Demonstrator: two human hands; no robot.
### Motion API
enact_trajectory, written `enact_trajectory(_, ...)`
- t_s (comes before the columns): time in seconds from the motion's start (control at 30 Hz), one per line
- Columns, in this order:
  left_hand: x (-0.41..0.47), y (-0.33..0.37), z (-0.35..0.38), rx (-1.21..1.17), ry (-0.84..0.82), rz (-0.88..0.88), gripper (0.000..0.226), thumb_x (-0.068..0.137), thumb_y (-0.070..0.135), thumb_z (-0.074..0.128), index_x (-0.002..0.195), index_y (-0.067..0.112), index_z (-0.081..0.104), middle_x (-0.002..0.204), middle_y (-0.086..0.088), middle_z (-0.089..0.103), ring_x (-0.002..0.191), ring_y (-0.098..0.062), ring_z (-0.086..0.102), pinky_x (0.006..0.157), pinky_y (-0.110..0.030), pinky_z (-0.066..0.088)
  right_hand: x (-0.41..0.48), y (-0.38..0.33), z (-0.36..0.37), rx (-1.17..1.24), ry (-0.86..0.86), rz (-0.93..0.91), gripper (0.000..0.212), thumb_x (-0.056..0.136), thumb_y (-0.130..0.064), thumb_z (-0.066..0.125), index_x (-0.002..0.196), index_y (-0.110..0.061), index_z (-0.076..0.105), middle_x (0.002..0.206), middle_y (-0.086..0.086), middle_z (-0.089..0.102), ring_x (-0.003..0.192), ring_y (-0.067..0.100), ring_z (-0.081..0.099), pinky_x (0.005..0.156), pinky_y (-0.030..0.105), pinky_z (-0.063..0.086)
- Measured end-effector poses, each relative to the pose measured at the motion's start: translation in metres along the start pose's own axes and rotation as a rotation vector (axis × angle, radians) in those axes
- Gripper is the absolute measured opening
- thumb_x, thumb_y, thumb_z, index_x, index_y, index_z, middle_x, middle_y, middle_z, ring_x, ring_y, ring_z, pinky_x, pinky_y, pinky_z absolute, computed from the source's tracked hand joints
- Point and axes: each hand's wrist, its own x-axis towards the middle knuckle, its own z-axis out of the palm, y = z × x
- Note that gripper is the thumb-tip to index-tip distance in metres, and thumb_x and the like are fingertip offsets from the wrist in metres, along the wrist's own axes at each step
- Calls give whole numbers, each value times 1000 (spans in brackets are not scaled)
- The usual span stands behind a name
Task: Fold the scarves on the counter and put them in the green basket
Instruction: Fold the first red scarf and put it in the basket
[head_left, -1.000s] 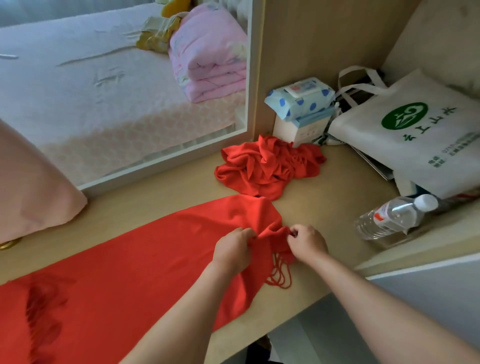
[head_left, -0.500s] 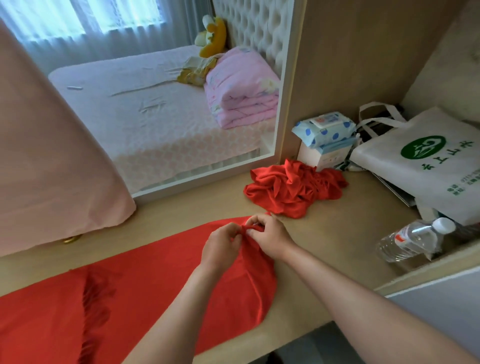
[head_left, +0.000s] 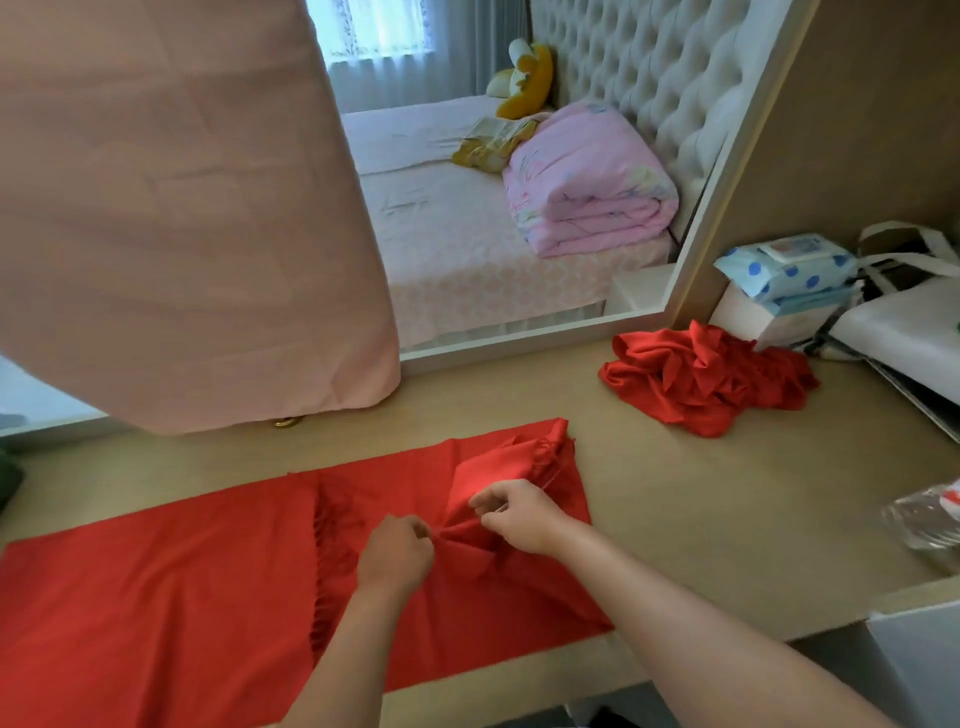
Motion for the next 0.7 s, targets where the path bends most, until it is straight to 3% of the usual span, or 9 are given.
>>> enact_trajectory(0.13,10,-12,9,35,-1,34,36,80,14,50,108,27,69,113,-5,66,114,-26,58,100,-38,45,7,12,-6,-20,215,104,29,89,-9,54,95,-33,69,105,-13,68,101,8,63,87,17,45)
enact_trajectory(0.27,18,22,18,37,61,263,32,87,21,57,118,27,64,115,-3,61,112,-26,57,96,-37,44,11,24,-26,-128,421,134,34,85,-3,52,98,-30,68,117,-5,60,109,14,58,97,23,42)
enact_trajectory(0.37,28,49,29,173,61,374,51,88,36,61,138,32,50,138,0,49,124,-23,48,99,-36,42,18,33,-40,-250,458,73,41,86,1,50,114,-22,68,133,-3,55,122,18,55,102,28,42)
enact_trajectory(0.47,40,68,37,339,13,327,78,88,44,63,154,37,21,155,-3,32,134,-26,39,105,-40,37,32,37,-53,-359,365,30,50,90,-2,48,137,-19,56,152,-2,41,137,18,44,110,29,35)
enact_trajectory(0.53,48,70,41,410,0,303,75,89,37,62,153,36,22,145,-4,46,127,-27,47,101,-39,39,43,40,-58,-447,271,31,56,93,-7,49,147,-23,44,159,-4,32,141,18,39,112,30,35)
enact_trajectory(0.57,52,69,41,401,18,311,66,89,28,60,149,35,33,135,-3,56,121,-27,52,96,-38,42,49,42,-61,-483,224,40,59,94,-10,49,150,-26,38,160,-5,28,141,18,39,112,32,36)
enact_trajectory(0.63,57,64,38,217,121,314,45,85,14,56,126,30,61,113,-1,66,107,-28,60,85,-38,48,60,45,-64,-524,153,55,64,95,-16,50,153,-29,29,160,-6,25,140,21,40,111,37,39)
enact_trajectory(0.7,56,57,32,-39,257,212,28,81,11,56,102,23,69,97,-2,64,96,-28,62,77,-37,48,68,44,-66,-545,140,44,65,94,-20,53,153,-30,28,154,-5,32,133,24,47,106,39,43)
